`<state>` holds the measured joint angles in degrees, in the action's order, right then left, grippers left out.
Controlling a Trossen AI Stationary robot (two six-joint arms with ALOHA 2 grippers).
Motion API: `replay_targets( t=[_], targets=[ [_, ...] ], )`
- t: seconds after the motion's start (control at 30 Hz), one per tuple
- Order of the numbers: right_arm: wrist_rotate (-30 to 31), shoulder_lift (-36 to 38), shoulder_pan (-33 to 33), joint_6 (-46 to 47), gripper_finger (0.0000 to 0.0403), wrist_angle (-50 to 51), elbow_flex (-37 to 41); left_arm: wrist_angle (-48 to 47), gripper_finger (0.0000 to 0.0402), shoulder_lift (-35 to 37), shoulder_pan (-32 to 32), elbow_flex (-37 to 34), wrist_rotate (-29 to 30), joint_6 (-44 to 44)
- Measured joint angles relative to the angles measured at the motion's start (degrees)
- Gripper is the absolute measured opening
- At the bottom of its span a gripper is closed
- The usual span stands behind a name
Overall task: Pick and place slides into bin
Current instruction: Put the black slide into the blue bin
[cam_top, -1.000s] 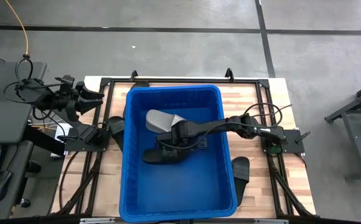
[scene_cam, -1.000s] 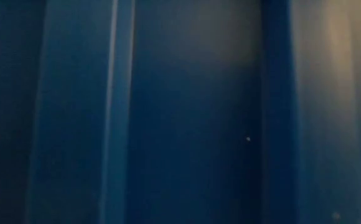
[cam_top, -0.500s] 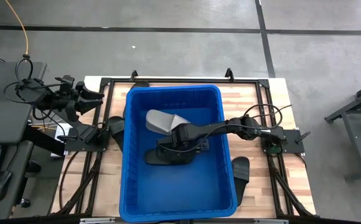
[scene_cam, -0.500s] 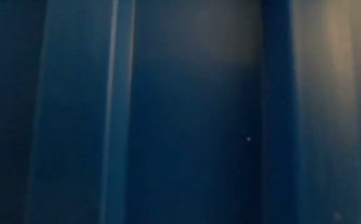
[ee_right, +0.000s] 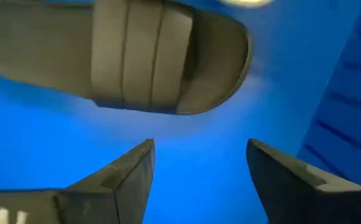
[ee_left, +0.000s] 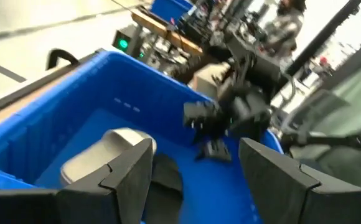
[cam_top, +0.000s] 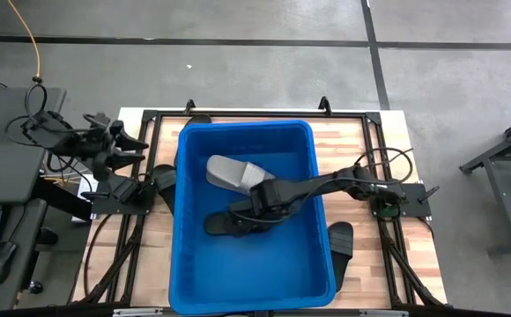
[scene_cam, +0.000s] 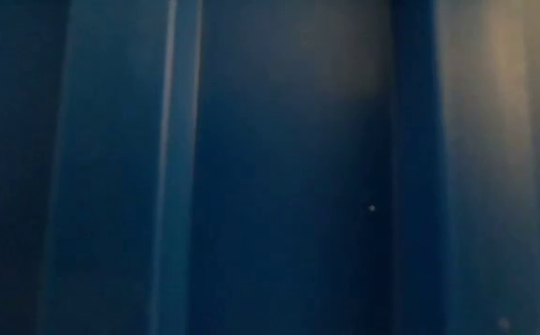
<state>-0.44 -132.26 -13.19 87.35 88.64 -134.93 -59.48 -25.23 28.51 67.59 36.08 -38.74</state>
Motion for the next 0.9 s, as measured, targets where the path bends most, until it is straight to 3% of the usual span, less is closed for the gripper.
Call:
replay_targets(
  t=[0.23,0.43,0.63,0.8,0.9],
  targets=[
    [9.4,5.2,-1.1,-5.7,0.0243,0.0,-0.1,-6.2,0.0230,-1.2,0.0,0.0,-5.8,3.1],
    [15.8,8.0,-1.5,-13.0,0.0239,1.3,-0.1,-12.7,0.0230,-5.7,0.0,0.0,-7.0,7.5],
    [17.7,9.8,-1.5,-20.9,0.0236,1.4,0.0,-14.6,0.0230,-13.0,0.0,0.0,-11.4,13.5],
    [25.0,14.2,-2.7,-25.6,0.0238,1.4,0.0,-25.5,0.0230,-18.6,0.0,0.0,-10.3,8.2],
    [23.3,17.8,-2.6,-31.5,0.0239,1.3,0.0,-31.0,0.0230,-21.5,0.0,0.0,-9.0,1.3]
  ],
)
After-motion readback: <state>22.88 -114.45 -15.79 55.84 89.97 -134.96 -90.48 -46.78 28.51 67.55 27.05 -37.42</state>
